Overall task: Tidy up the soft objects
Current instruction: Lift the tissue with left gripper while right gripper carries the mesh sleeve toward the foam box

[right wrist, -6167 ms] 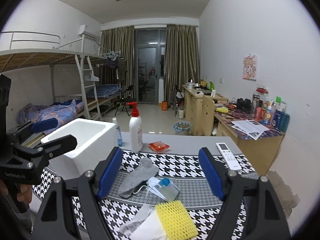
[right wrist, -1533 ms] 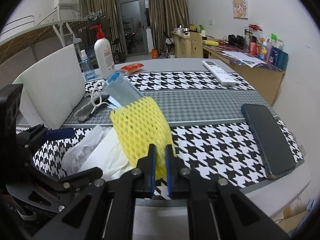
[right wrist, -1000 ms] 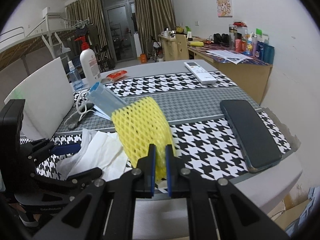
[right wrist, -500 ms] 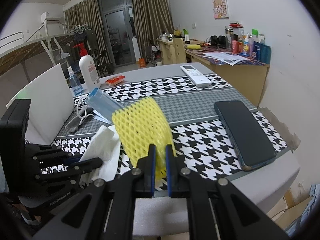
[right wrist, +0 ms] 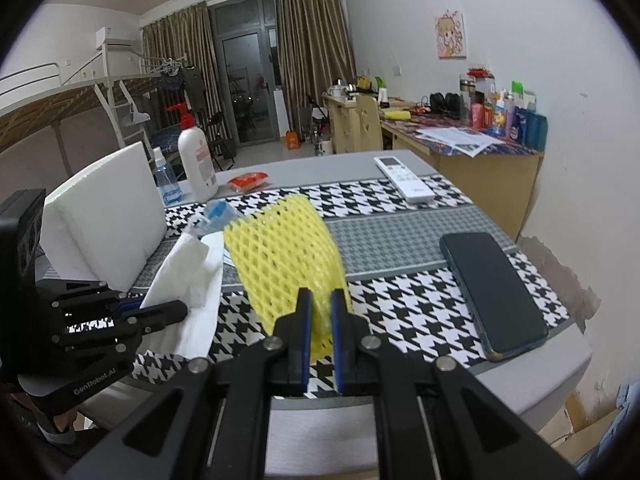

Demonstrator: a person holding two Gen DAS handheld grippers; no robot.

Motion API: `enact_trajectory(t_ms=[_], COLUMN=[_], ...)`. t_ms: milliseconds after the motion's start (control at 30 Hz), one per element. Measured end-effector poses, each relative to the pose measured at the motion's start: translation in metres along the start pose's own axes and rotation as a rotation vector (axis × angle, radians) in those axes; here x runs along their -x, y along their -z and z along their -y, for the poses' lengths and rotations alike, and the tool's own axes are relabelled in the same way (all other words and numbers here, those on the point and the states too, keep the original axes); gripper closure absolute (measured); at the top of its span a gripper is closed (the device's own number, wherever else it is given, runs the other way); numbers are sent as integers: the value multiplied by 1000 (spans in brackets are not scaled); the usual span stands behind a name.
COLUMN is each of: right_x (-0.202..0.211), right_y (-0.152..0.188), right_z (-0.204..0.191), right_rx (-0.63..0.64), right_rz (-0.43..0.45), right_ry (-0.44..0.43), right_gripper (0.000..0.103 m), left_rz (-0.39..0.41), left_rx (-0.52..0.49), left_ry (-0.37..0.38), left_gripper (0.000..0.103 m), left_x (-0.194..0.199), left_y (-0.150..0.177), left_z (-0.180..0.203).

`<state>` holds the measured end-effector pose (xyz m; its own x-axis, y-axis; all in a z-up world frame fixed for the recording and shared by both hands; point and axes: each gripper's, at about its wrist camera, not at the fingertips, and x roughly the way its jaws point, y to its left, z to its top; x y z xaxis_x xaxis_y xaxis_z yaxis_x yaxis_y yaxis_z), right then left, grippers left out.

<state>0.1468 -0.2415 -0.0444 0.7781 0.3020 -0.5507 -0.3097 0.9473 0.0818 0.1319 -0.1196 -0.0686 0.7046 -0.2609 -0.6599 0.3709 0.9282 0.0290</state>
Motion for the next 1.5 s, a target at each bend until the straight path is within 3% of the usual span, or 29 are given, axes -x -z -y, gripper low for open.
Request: enact_trajectory(t_ms=[667,1500], right_x=[12,10], right_y=[-26,-65], right_z=[-25,-54], right_rx=[31,67], right_rz=[72,147], right_ry=[-14,-93], right_gripper=[91,91], left_rz=[118,235], left_rx=[20,79], left_ry=[-62,-141], left_gripper=[96,96], left_x=[52,93], left_y=[-14,-49], left_z=[-27,-63])
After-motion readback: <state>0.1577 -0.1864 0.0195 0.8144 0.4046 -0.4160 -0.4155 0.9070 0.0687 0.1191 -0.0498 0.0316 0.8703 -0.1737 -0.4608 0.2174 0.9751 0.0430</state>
